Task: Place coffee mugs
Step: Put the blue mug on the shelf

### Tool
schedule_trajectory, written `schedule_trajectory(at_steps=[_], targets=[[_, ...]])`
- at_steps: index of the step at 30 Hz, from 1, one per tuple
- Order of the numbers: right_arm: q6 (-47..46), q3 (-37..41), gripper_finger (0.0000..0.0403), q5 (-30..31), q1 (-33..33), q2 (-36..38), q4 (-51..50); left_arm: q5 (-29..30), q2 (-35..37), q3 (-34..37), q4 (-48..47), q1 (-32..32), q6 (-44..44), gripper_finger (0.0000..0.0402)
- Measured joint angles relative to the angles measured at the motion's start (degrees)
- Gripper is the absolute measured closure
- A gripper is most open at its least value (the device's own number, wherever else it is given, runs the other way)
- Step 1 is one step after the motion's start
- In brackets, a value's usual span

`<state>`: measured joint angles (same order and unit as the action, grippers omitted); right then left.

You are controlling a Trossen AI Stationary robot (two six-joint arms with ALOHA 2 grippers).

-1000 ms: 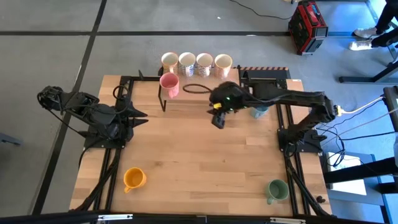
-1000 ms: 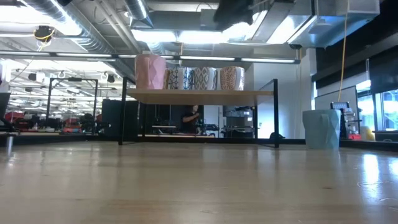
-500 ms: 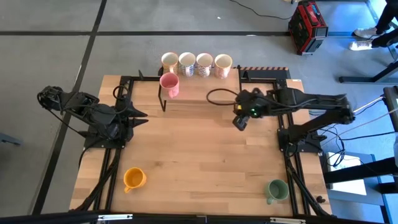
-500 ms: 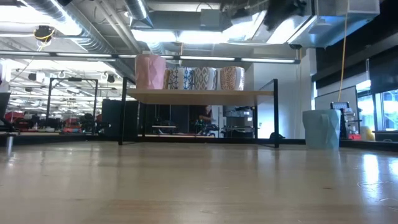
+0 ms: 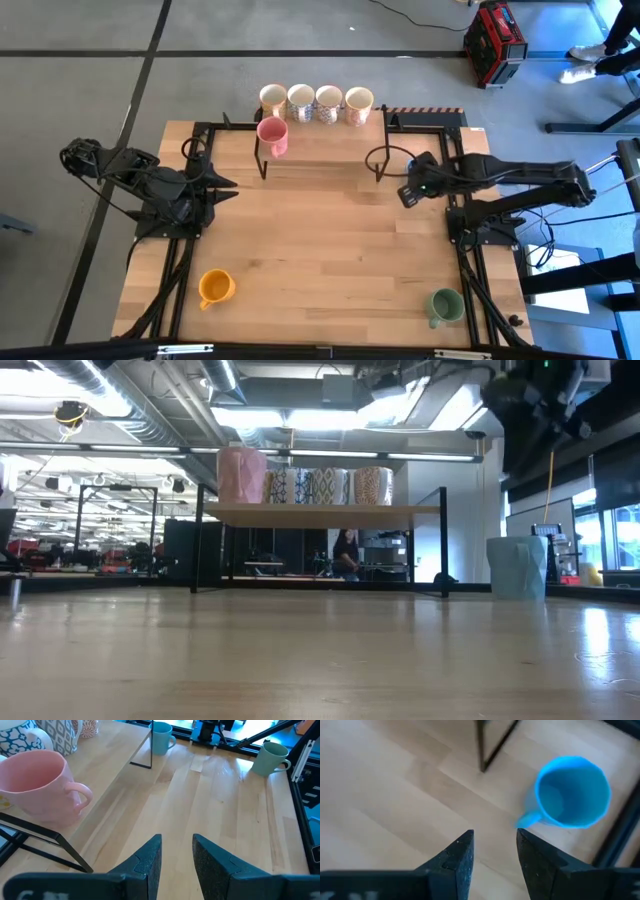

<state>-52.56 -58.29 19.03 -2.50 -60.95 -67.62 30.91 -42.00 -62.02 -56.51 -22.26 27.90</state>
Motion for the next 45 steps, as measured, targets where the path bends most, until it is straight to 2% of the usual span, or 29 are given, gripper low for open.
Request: schedule_trajectory(at_steps=[7,16,20,24,36,39,45], targets=[[3.8,4.2,0.0265,-0.2,-8.2,-0.5,0.8,0.1,0.0,0.0,0.2,0.0,0.0,0.0298],[19.7,9.8,0.0265,-2.4,-18.1,-0.9,9.7,0.2,0.0,0.0,0.2,0.0,0.5,0.0298],[25.4,12.8,0.0265,-6.8,-21.4,-0.8,13.7,0.2,0.0,0.0,0.3,0.0,1.6,0.0298],[27.4,15.7,0.0265,-9.2,-23.3,-0.9,18.3,0.2,0.0,0.0,0.3,0.0,1.8,0.0298],[29.1,21.1,0.0268,-10.4,-25.3,-0.9,24.1,0.2,0.0,0.0,0.3,0.0,1.9,0.0298],[29.1,22.0,0.0292,-11.5,-25.3,-0.9,24.7,0.2,0.0,0.0,0.3,0.0,1.9,0.0298],[31.4,22.2,0.0387,-12.7,-25.3,-0.8,24.8,1.4,0.0,0.0,0.3,0.0,1.9,0.0298]])
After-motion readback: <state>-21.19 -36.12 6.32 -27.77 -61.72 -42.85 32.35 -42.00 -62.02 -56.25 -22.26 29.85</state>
